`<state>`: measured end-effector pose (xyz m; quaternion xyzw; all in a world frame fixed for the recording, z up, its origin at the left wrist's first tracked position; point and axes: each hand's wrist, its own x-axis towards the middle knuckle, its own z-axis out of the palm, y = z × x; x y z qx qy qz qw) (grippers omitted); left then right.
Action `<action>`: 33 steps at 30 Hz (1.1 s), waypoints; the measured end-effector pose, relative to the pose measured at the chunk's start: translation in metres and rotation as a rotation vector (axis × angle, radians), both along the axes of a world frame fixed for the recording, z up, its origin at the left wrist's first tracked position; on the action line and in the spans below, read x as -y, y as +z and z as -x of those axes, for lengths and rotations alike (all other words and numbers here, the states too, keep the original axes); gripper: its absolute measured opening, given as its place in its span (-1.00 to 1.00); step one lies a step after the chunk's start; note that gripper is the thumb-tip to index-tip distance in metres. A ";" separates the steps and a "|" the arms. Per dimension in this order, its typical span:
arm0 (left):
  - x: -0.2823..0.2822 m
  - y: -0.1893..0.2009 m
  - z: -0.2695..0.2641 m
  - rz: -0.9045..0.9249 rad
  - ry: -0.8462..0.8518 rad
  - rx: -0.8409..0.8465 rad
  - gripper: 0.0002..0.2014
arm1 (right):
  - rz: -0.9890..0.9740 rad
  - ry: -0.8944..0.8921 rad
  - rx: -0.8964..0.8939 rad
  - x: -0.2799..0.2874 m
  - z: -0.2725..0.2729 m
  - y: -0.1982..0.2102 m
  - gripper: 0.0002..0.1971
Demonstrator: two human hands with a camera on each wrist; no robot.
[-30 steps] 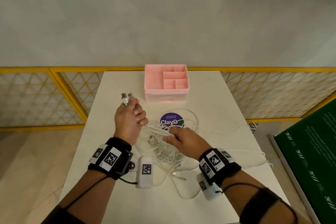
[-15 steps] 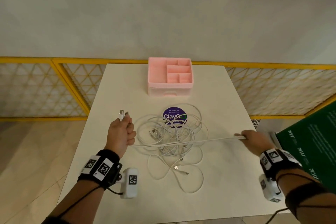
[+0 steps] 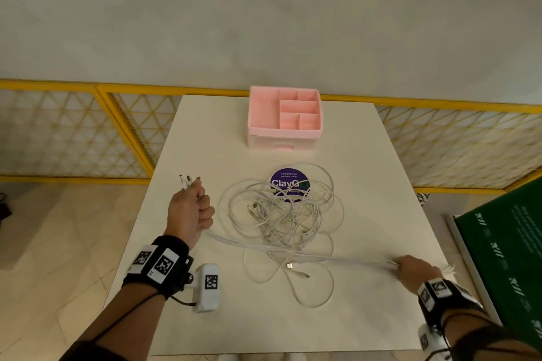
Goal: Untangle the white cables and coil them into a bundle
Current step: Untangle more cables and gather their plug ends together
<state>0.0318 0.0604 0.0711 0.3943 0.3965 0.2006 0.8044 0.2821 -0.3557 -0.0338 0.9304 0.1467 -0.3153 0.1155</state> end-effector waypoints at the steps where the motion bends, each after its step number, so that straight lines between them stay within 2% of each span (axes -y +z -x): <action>1: 0.002 0.000 0.000 -0.009 -0.022 -0.017 -0.63 | -0.024 0.005 -0.069 -0.003 0.002 0.005 -0.55; 4: 0.012 -0.001 -0.003 -0.037 -0.101 -0.081 -0.62 | -0.048 0.071 -0.235 -0.026 -0.001 0.030 -0.23; 6: 0.018 -0.003 -0.006 -0.050 -0.148 -0.099 -0.62 | -0.184 0.098 -0.229 -0.049 0.001 0.044 -0.12; 7: 0.022 -0.003 -0.007 -0.052 -0.169 -0.103 -0.63 | -0.317 0.090 -0.224 -0.061 0.006 0.048 -0.23; 8: 0.025 -0.003 -0.008 -0.055 -0.190 -0.105 -0.63 | -0.436 0.093 -0.209 -0.076 0.017 0.054 -0.44; 9: 0.028 -0.002 -0.008 -0.058 -0.211 -0.108 -0.62 | -0.518 0.107 -0.188 -0.091 0.027 0.055 -0.64; 10: 0.031 -0.001 -0.009 -0.062 -0.234 -0.111 -0.62 | -0.537 0.145 -0.165 -0.105 0.037 0.054 -0.73; 13: 0.035 0.002 -0.008 -0.068 -0.296 -0.116 -0.61 | -0.404 0.304 -0.149 -0.137 0.069 0.038 -0.60; 15: 0.036 0.005 -0.007 -0.062 -0.309 -0.113 -0.61 | -0.267 0.334 -0.098 -0.145 0.083 0.028 -0.60; 17: 0.036 0.007 -0.006 -0.061 -0.295 -0.110 -0.61 | -0.220 0.347 -0.063 -0.147 0.091 0.022 -0.62; 21: 0.034 0.008 -0.004 -0.056 -0.272 -0.088 -0.60 | -0.252 0.387 -0.002 -0.142 0.097 0.015 -0.73; 27: 0.026 0.017 -0.006 -0.021 -0.253 -0.030 -0.60 | -0.409 0.178 -0.034 -0.124 0.088 0.020 -0.90; 30: 0.023 0.022 -0.009 -0.032 -0.233 0.006 -0.59 | -0.403 0.119 -0.042 -0.118 0.091 0.015 -0.79; 33: 0.027 0.022 -0.014 -0.059 -0.251 -0.001 -0.57 | -0.323 0.136 -0.051 -0.120 0.098 0.008 -0.57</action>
